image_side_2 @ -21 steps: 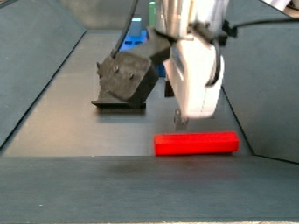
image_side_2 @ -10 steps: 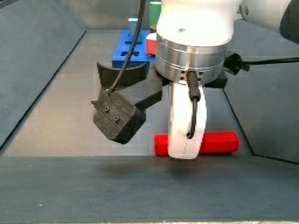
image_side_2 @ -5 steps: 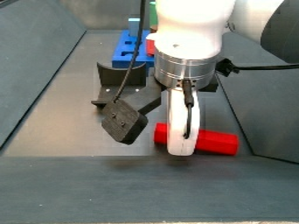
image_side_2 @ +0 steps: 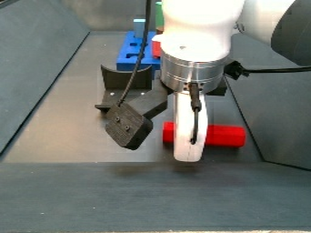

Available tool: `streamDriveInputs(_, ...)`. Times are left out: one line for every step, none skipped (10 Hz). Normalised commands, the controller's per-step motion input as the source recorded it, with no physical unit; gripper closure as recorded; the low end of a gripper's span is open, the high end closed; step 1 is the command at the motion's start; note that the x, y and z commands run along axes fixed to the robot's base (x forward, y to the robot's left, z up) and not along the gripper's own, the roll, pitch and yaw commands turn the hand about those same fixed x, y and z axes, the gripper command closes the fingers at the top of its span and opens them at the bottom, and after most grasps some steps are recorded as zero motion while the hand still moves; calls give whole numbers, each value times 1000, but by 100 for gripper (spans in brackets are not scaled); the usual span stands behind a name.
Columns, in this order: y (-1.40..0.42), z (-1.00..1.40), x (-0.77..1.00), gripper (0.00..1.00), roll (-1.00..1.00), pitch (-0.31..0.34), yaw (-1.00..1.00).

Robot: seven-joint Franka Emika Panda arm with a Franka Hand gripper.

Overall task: Pick up the hexagon object. Move up. Place the hexagon object on the fixture. Regrasp the hexagon object. Move to above the board. Insert the hexagon object.
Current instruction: Pick up the hexagon object, then move up.

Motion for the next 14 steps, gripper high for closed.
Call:
streamDriveInputs(0, 0, 0, 100, 0, 0, 0)
streamDriveInputs(0, 0, 0, 100, 0, 0, 0)
streamDriveInputs(0, 0, 0, 100, 0, 0, 0)
streamDriveInputs(0, 0, 0, 100, 0, 0, 0)
streamDriveInputs(0, 0, 0, 100, 0, 0, 0)
streamDriveInputs(0, 0, 0, 100, 0, 0, 0)
streamDriveInputs(0, 0, 0, 100, 0, 0, 0)
streamDriveInputs(0, 0, 0, 100, 0, 0, 0)
streamDriveInputs(0, 0, 0, 100, 0, 0, 0)
streamDriveInputs(0, 0, 0, 100, 0, 0, 0)
streamDriveInputs(0, 833, 0, 100, 0, 0, 0)
streamDriveInputs(52, 816, -19, 100, 2, 6, -40)
streamDriveInputs(40, 702, -28, 100, -6, 35, -47)
streamDriveInputs(25, 593, -16, 100, -9, 54, -45)
